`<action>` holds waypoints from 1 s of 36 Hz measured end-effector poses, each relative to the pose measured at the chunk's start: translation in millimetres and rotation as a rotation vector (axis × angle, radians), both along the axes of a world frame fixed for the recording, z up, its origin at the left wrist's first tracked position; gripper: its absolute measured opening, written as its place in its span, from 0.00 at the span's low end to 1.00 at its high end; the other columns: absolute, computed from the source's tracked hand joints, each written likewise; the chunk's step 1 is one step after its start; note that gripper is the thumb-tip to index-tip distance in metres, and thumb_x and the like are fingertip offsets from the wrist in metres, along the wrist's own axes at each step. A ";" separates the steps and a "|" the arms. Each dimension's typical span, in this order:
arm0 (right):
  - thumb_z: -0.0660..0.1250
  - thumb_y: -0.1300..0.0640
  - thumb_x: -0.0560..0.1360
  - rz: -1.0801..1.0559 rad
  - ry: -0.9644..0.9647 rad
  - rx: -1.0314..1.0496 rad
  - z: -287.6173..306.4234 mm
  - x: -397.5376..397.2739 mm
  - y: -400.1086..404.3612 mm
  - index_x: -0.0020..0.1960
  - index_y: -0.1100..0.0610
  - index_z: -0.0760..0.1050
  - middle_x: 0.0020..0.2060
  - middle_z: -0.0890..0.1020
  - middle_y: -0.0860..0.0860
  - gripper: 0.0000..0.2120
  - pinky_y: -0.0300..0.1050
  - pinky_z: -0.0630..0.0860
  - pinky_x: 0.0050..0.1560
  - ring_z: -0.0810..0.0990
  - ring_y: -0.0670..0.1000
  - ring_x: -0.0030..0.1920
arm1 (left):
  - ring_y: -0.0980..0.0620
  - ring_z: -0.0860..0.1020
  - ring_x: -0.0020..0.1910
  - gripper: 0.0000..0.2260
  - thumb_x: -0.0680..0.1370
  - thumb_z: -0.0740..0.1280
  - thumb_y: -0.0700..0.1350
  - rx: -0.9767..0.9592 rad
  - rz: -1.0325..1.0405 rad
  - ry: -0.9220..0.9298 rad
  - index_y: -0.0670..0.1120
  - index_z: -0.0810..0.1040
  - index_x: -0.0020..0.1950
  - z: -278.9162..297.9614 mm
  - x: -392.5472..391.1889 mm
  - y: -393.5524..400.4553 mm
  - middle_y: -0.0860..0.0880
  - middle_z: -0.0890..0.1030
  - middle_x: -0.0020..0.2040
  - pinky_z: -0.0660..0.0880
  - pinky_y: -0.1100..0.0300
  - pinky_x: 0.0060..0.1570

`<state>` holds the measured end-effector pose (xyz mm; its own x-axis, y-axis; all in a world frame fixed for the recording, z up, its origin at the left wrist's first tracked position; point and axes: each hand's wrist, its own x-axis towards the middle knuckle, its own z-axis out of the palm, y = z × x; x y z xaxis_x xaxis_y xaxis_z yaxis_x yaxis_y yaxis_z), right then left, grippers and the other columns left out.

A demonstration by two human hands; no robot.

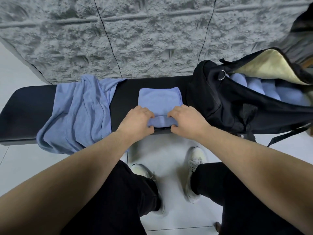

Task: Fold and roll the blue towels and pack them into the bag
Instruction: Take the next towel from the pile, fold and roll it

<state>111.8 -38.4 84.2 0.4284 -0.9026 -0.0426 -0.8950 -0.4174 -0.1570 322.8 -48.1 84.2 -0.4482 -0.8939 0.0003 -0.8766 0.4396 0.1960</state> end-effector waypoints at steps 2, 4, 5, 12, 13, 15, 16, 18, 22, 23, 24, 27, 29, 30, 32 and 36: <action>0.63 0.52 0.74 -0.006 0.000 0.004 1.1 0.9 2.3 0.64 0.53 0.74 0.58 0.78 0.49 0.19 0.46 0.66 0.53 0.74 0.53 0.56 | 0.47 0.72 0.52 0.14 0.73 0.67 0.48 0.000 -0.002 -0.026 0.47 0.80 0.58 2.1 -2.8 1.1 0.49 0.79 0.50 0.69 0.56 0.53; 0.63 0.51 0.74 -0.014 -0.008 0.016 2.2 1.6 3.9 0.61 0.53 0.75 0.54 0.78 0.49 0.17 0.45 0.64 0.50 0.74 0.53 0.54 | 0.48 0.72 0.53 0.14 0.74 0.66 0.49 -0.006 -0.003 -0.050 0.48 0.79 0.58 3.5 -5.4 2.5 0.50 0.78 0.51 0.66 0.57 0.52; 0.63 0.50 0.73 -0.021 -0.011 0.021 2.5 1.9 4.3 0.59 0.53 0.76 0.52 0.78 0.49 0.16 0.45 0.64 0.49 0.74 0.53 0.53 | 0.49 0.71 0.52 0.14 0.74 0.66 0.50 -0.009 -0.005 -0.060 0.48 0.79 0.57 3.7 -6.4 3.0 0.51 0.77 0.51 0.64 0.58 0.50; 0.62 0.48 0.73 -0.096 -0.053 0.098 -2.2 2.0 0.5 0.46 0.54 0.77 0.42 0.76 0.48 0.10 0.46 0.65 0.47 0.68 0.50 0.46 | 0.50 0.70 0.51 0.15 0.74 0.63 0.53 0.010 0.029 -0.062 0.50 0.80 0.57 1.1 -8.3 1.7 0.53 0.76 0.52 0.64 0.57 0.53; 0.62 0.48 0.74 -0.114 -0.068 0.112 -2.8 1.8 -0.6 0.43 0.53 0.75 0.40 0.74 0.48 0.09 0.46 0.65 0.47 0.67 0.50 0.45 | 0.50 0.70 0.52 0.15 0.75 0.63 0.53 0.030 0.040 -0.047 0.49 0.80 0.57 0.4 -8.6 0.8 0.52 0.76 0.52 0.66 0.56 0.53; 0.62 0.49 0.75 -0.140 -0.094 0.143 -2.2 2.0 -2.1 0.36 0.50 0.66 0.36 0.69 0.46 0.10 0.45 0.63 0.45 0.67 0.51 0.45 | 0.49 0.70 0.50 0.14 0.75 0.62 0.52 0.055 0.049 -0.008 0.49 0.80 0.55 -0.9 -8.3 -0.6 0.51 0.76 0.50 0.66 0.56 0.51; 0.61 0.50 0.75 -0.147 -0.105 0.160 -2.0 2.5 -3.0 0.33 0.49 0.62 0.34 0.67 0.45 0.13 0.45 0.63 0.45 0.68 0.52 0.45 | 0.49 0.70 0.49 0.12 0.75 0.62 0.52 0.063 0.051 0.011 0.49 0.79 0.54 -1.5 -7.6 -0.9 0.52 0.76 0.49 0.65 0.56 0.49; 0.61 0.50 0.75 -0.168 -0.129 0.197 -0.7 3.7 -4.6 0.31 0.47 0.59 0.32 0.67 0.45 0.16 0.45 0.63 0.44 0.69 0.53 0.44 | 0.51 0.68 0.48 0.11 0.76 0.62 0.50 0.088 0.055 0.059 0.50 0.77 0.56 -2.2 -6.4 -0.5 0.54 0.74 0.47 0.62 0.57 0.48; 0.58 0.52 0.76 -0.213 -0.165 0.239 -3.8 4.3 -6.3 0.35 0.50 0.63 0.34 0.68 0.45 0.11 0.46 0.64 0.46 0.69 0.53 0.45 | 0.50 0.68 0.49 0.07 0.77 0.61 0.46 0.147 0.093 0.164 0.49 0.69 0.55 -0.9 -4.9 0.9 0.53 0.73 0.48 0.62 0.57 0.50; 0.58 0.53 0.76 -0.225 -0.177 0.238 -4.6 4.8 -6.2 0.37 0.51 0.65 0.35 0.69 0.45 0.09 0.46 0.64 0.47 0.69 0.53 0.45 | 0.50 0.68 0.49 0.06 0.78 0.61 0.45 0.157 0.100 0.175 0.49 0.68 0.54 -1.1 -4.5 1.0 0.53 0.73 0.48 0.62 0.57 0.49; 0.58 0.53 0.76 -0.229 -0.182 0.230 -5.9 5.2 -6.3 0.42 0.52 0.68 0.36 0.70 0.45 0.05 0.47 0.65 0.48 0.70 0.53 0.46 | 0.50 0.68 0.49 0.05 0.78 0.60 0.45 0.162 0.103 0.180 0.49 0.68 0.53 -1.7 -4.0 0.6 0.53 0.73 0.48 0.62 0.57 0.49; 0.57 0.55 0.74 -0.228 -0.187 0.175 -6.6 5.9 -4.9 0.58 0.53 0.69 0.44 0.75 0.46 0.12 0.50 0.67 0.53 0.70 0.54 0.48 | 0.51 0.67 0.49 0.06 0.79 0.59 0.44 0.155 0.103 0.164 0.48 0.70 0.56 -6.5 -3.5 -1.6 0.53 0.73 0.51 0.60 0.58 0.50; 0.57 0.57 0.74 -0.216 -0.166 0.102 -7.7 6.1 -3.9 0.58 0.52 0.69 0.44 0.73 0.45 0.13 0.49 0.64 0.53 0.69 0.53 0.49 | 0.51 0.68 0.48 0.07 0.79 0.59 0.44 0.144 0.117 0.169 0.48 0.71 0.56 -9.1 -3.3 -3.0 0.52 0.72 0.53 0.60 0.57 0.49; 0.57 0.59 0.75 -0.207 -0.156 0.058 -8.5 6.3 -3.4 0.58 0.52 0.70 0.44 0.73 0.45 0.12 0.48 0.63 0.53 0.69 0.53 0.50 | 0.50 0.68 0.48 0.07 0.80 0.59 0.43 0.143 0.128 0.176 0.47 0.71 0.57 -9.5 -3.5 -3.6 0.52 0.71 0.54 0.61 0.57 0.49; 0.59 0.61 0.75 -0.187 -0.167 -0.055 -10.7 5.8 -4.2 0.57 0.52 0.74 0.48 0.75 0.46 0.13 0.49 0.62 0.55 0.69 0.53 0.52 | 0.50 0.67 0.47 0.08 0.80 0.59 0.43 0.141 0.146 0.182 0.46 0.72 0.58 -10.8 -4.7 -5.5 0.51 0.71 0.56 0.61 0.57 0.48; 0.61 0.66 0.73 -0.068 -0.181 -0.149 -10.6 5.5 -7.2 0.55 0.53 0.79 0.50 0.79 0.49 0.15 0.47 0.62 0.49 0.74 0.55 0.52 | 0.51 0.65 0.49 0.08 0.81 0.57 0.44 0.131 0.173 0.155 0.48 0.73 0.58 -14.1 -6.6 -9.6 0.51 0.72 0.57 0.59 0.57 0.51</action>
